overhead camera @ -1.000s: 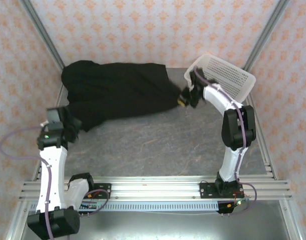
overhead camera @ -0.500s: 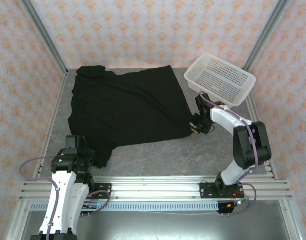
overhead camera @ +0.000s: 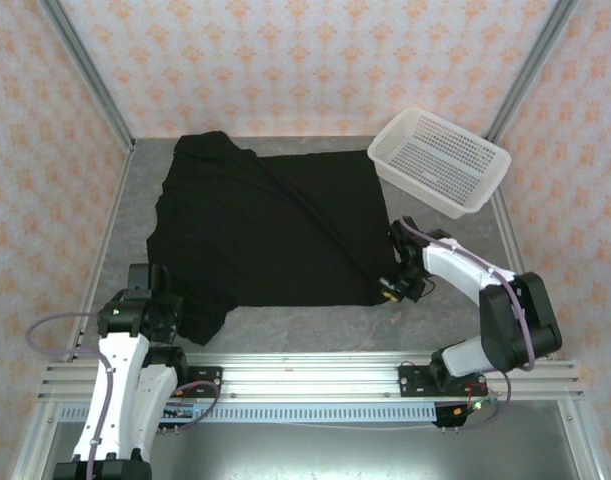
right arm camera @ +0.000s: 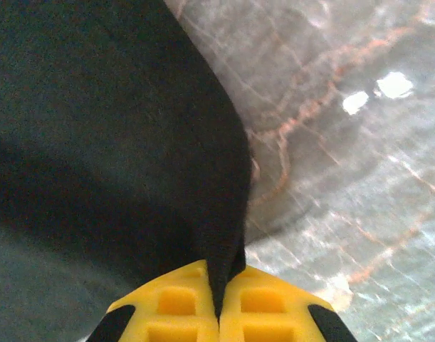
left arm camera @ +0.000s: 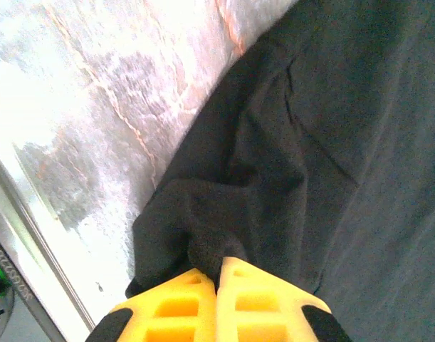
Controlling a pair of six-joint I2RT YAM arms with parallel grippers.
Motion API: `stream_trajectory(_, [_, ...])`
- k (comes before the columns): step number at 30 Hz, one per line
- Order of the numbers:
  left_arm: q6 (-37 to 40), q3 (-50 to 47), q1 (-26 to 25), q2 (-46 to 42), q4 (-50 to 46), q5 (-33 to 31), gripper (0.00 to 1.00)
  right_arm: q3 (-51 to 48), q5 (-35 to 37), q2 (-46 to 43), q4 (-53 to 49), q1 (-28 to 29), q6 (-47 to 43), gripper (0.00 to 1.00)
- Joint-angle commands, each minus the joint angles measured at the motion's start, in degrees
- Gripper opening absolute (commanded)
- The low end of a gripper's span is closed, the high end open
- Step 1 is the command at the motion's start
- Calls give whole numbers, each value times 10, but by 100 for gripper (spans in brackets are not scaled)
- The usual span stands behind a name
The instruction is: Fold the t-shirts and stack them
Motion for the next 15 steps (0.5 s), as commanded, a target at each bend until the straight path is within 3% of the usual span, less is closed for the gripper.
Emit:
stream_trajectory(1, [-28,42,-5,-18,-84,-98,0,56,-1,46,18,5,-23,0])
stream_trajectory(8, [-72,97,-5,-44,-177,-180,0,116,16,84,-11,37,-28,0])
stream_trajectory(15, [-60,162,-5,-61,-182,-236,0,80,86,-10,-82,40,-17,0])
